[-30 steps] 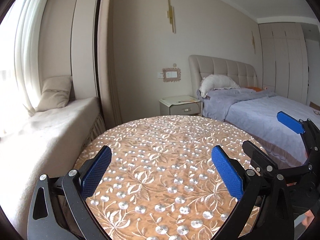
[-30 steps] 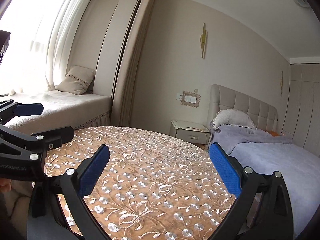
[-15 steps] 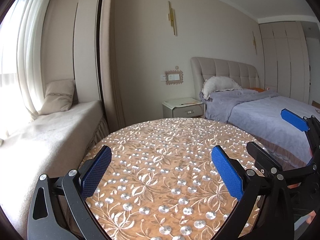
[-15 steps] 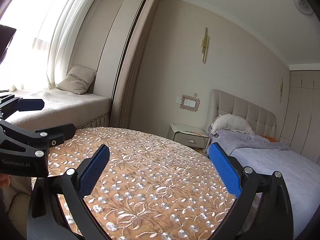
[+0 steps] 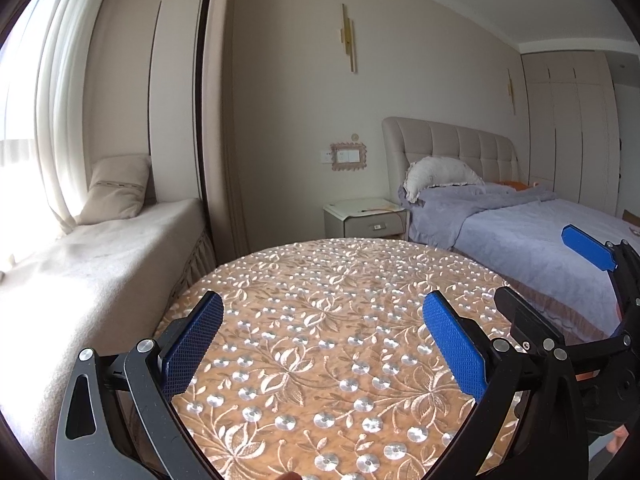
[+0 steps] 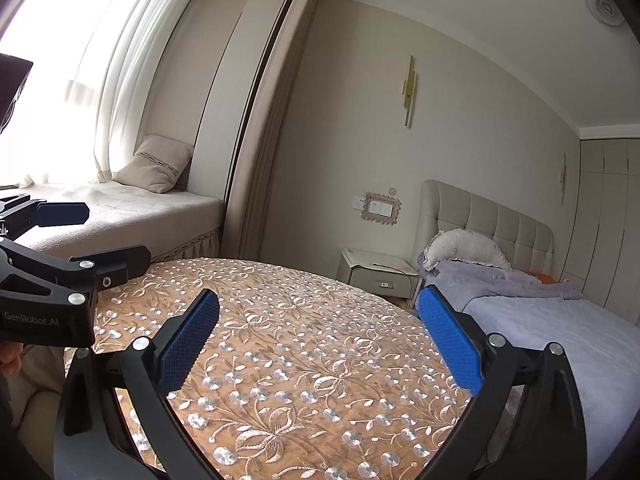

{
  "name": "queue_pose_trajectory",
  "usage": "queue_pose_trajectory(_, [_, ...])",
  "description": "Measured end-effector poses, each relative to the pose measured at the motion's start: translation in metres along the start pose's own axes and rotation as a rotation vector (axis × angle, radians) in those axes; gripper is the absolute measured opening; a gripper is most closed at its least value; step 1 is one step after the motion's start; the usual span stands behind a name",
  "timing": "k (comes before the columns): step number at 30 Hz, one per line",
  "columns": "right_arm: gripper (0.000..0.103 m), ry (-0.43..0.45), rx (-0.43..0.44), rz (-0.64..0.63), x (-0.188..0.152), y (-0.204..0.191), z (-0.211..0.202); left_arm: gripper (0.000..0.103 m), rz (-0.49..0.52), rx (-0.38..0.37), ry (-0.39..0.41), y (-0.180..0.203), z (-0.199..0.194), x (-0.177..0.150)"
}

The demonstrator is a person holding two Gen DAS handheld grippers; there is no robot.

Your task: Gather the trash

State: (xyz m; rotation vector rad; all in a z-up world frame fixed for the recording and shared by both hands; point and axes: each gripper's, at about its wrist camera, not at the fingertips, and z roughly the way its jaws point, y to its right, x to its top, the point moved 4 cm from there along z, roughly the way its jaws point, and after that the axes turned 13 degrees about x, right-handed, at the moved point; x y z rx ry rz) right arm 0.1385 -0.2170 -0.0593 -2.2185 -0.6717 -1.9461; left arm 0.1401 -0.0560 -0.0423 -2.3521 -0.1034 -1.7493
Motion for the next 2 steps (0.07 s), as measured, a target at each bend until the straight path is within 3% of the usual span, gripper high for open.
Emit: queue_pose_trajectory(2, [0.099,0.000,-0.002,-0.001,-0.0008,-0.0004,0.0001,0.098,-0.002,0.000,0.002,-0.0009,0.0004,0.0012])
